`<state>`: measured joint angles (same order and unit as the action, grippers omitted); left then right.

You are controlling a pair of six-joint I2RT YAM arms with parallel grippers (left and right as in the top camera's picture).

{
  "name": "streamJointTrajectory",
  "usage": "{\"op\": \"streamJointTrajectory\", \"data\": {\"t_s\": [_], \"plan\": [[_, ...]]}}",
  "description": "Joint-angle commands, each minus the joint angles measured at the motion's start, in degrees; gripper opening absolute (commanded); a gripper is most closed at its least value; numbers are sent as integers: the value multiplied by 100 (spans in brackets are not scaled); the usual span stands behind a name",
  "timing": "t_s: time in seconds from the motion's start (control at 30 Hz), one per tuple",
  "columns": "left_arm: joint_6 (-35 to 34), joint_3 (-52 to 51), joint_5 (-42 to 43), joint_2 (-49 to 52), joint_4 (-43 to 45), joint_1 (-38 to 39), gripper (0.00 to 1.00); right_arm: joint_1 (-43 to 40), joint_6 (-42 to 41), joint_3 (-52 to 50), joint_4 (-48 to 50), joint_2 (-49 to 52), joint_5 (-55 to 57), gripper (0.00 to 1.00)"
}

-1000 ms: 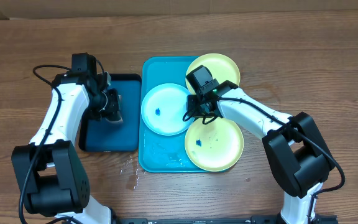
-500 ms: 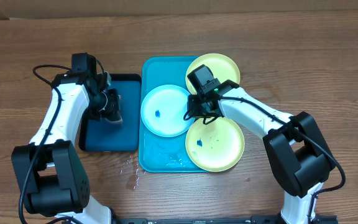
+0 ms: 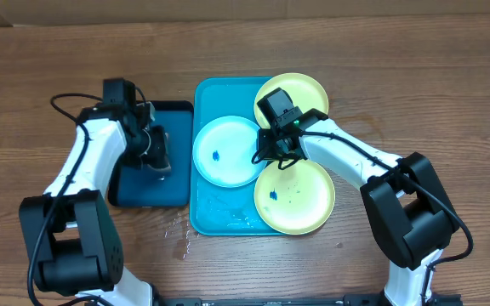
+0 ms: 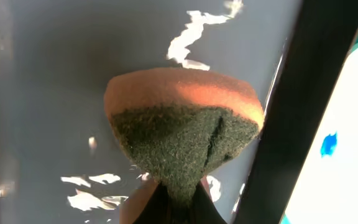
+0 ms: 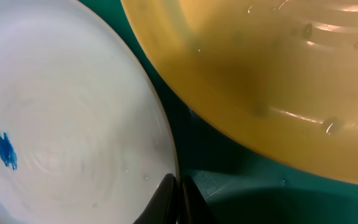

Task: Clean dirty plates on tray and stack at the side
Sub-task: 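Dip and rub the held sponge in the black tray's water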

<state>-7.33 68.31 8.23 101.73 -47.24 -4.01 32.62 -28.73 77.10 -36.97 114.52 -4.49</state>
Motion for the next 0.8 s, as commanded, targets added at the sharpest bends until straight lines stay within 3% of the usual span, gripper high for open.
{"op": "streamJointTrajectory", "data": {"t_s": [0.0, 0.77], "plan": [[-42, -286, 70, -61, 188, 181, 4, -24, 2, 66, 24, 26, -31, 4], [-149, -787, -116, -48, 627, 293, 4, -24, 2, 66, 24, 26, -28, 4]]}}
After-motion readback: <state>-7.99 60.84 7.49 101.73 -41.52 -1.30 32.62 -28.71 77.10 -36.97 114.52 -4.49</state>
